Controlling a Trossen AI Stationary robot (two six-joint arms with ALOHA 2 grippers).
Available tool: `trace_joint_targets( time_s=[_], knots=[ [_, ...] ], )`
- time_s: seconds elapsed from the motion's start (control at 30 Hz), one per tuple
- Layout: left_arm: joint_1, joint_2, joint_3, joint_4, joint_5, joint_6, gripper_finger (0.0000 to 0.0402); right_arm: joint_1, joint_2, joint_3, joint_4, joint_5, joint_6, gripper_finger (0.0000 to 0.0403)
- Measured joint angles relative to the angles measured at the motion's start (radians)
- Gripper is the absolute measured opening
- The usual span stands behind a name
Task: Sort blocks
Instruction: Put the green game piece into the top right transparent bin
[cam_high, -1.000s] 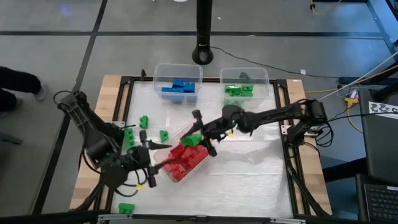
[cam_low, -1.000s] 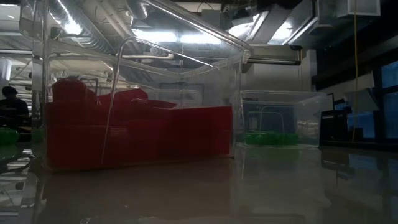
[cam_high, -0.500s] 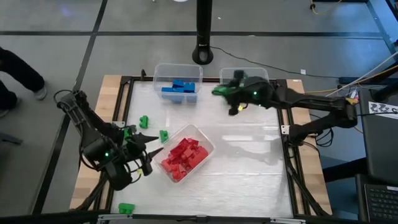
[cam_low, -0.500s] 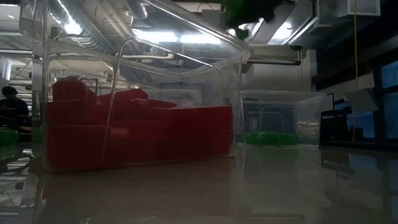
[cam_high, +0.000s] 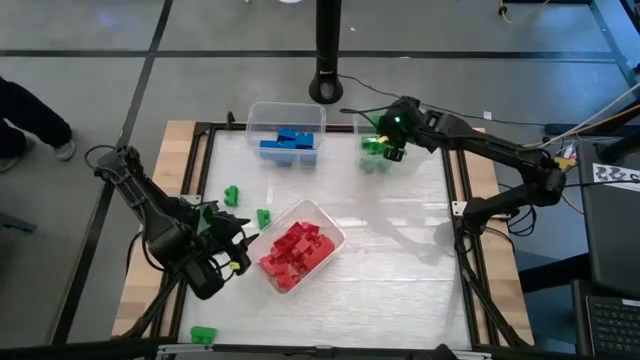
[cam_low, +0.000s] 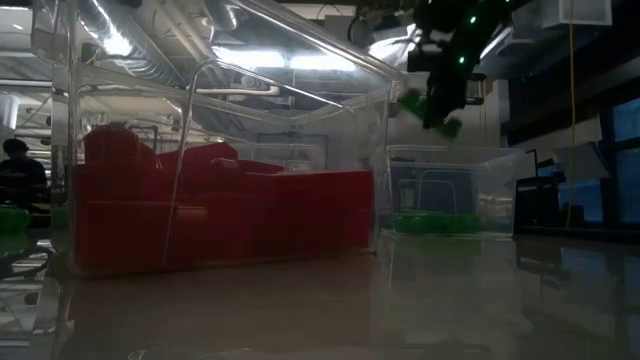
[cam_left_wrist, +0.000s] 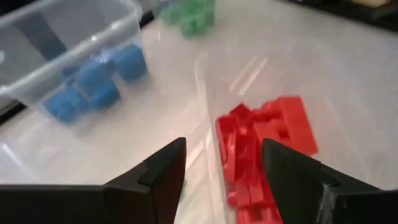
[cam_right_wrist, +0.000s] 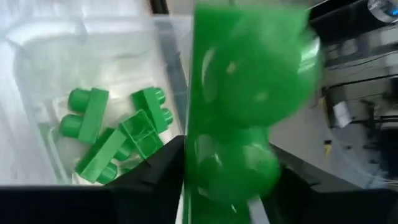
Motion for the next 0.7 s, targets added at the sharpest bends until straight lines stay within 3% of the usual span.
trace_joint_targets(
  time_s=[0.23,0.47,0.7],
  knots=[
    [0.009,0.0,-0.006,0.0,0.054,-0.006,0.0199,-0.067,0.079,0.0,-0.044,-0.048,-0.002,0.0258],
    [0.009,0.0,-0.006,-0.006,0.143,-0.044,0.0199,-0.053,0.029,0.0,-0.07,-0.052,-0.021,0.0336],
    [-0.011,0.0,-0.006,0.0,0.415,-0.09,0.0193,0.067,-0.107,0.0,-0.068,-0.051,-0.051,0.0353]
  ],
)
